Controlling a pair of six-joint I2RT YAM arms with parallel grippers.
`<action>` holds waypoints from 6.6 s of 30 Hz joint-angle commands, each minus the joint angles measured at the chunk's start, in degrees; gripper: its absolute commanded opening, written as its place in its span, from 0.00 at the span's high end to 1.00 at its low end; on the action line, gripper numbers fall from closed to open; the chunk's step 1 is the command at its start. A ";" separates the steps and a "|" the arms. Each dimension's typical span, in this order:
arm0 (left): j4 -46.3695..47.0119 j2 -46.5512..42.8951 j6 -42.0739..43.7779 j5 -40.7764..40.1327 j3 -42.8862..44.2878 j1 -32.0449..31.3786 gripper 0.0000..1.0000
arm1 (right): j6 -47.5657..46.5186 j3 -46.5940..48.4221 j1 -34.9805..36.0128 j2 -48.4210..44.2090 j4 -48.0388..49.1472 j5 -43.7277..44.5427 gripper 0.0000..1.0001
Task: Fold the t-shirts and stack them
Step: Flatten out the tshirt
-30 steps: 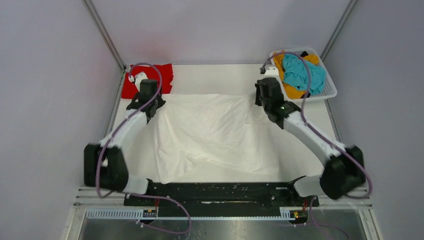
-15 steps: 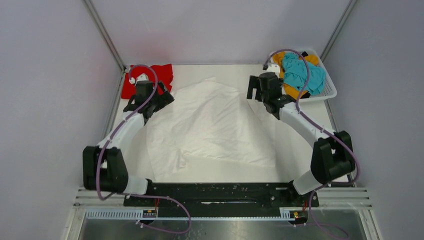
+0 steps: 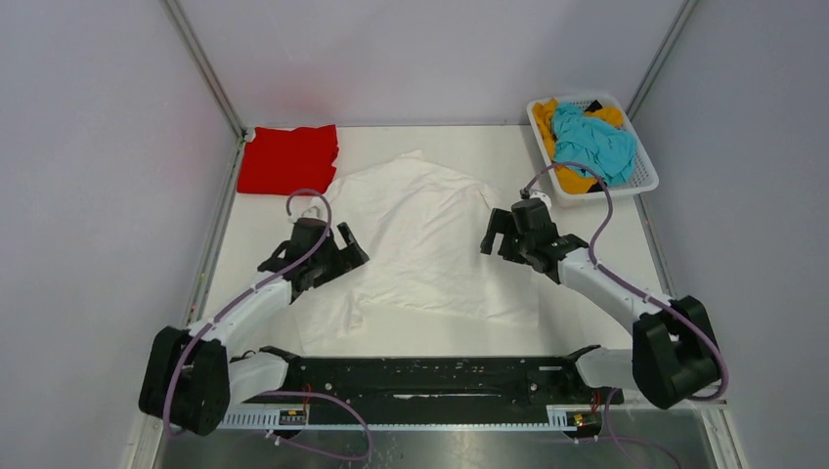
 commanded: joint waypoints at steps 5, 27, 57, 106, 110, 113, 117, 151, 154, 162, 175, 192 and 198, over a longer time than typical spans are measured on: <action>11.49 15.07 -2.45 6.86 0.86 -1.27 0.01 | 6.40 1.98 1.41 13.08 0.25 -0.91 0.00; 0.55 19.68 4.32 1.35 20.41 -2.07 0.01 | 1.59 18.73 -8.89 19.27 0.12 -2.93 0.01; -15.06 16.62 -4.13 -13.29 3.34 -18.23 0.45 | 3.45 -0.81 -9.20 -6.08 0.73 3.43 0.01; -11.75 0.75 -3.03 -21.35 -0.49 -18.31 1.00 | 7.96 -4.01 -9.94 7.08 -10.53 2.53 0.47; -12.40 0.08 -2.94 -22.01 -0.04 -18.32 1.00 | 8.36 -5.02 -9.92 6.16 -10.10 -0.02 0.54; -12.86 -0.60 -2.89 -22.27 0.23 -18.32 1.00 | 8.12 -5.52 -9.95 5.38 -11.01 0.32 0.74; -13.49 -3.72 -3.24 -23.76 1.16 -18.27 1.00 | 7.68 -5.84 -9.94 2.05 -11.61 1.72 0.96; -12.11 -20.13 31.23 -4.64 75.70 -18.32 1.00 | 0.78 41.65 -9.94 -44.74 -26.32 0.25 1.00; -14.14 -16.77 31.95 -2.43 82.93 -18.25 1.00 | 0.06 45.07 -9.95 -45.07 -26.73 -0.77 1.00; -10.89 -13.42 35.55 -8.65 80.92 -18.23 1.00 | -1.07 43.98 -9.94 -44.14 -27.10 5.66 1.00; 5.65 -0.28 42.55 -35.96 49.97 -13.96 1.00 | -2.95 18.57 -9.95 -28.80 -15.87 19.72 1.00; 7.04 41.22 26.72 -11.80 58.94 2.26 1.00 | -2.69 20.10 -12.87 14.58 2.10 13.80 1.00; 5.93 47.98 26.02 -13.91 64.36 2.31 1.00 | -3.08 24.11 -13.06 19.29 3.54 13.88 1.00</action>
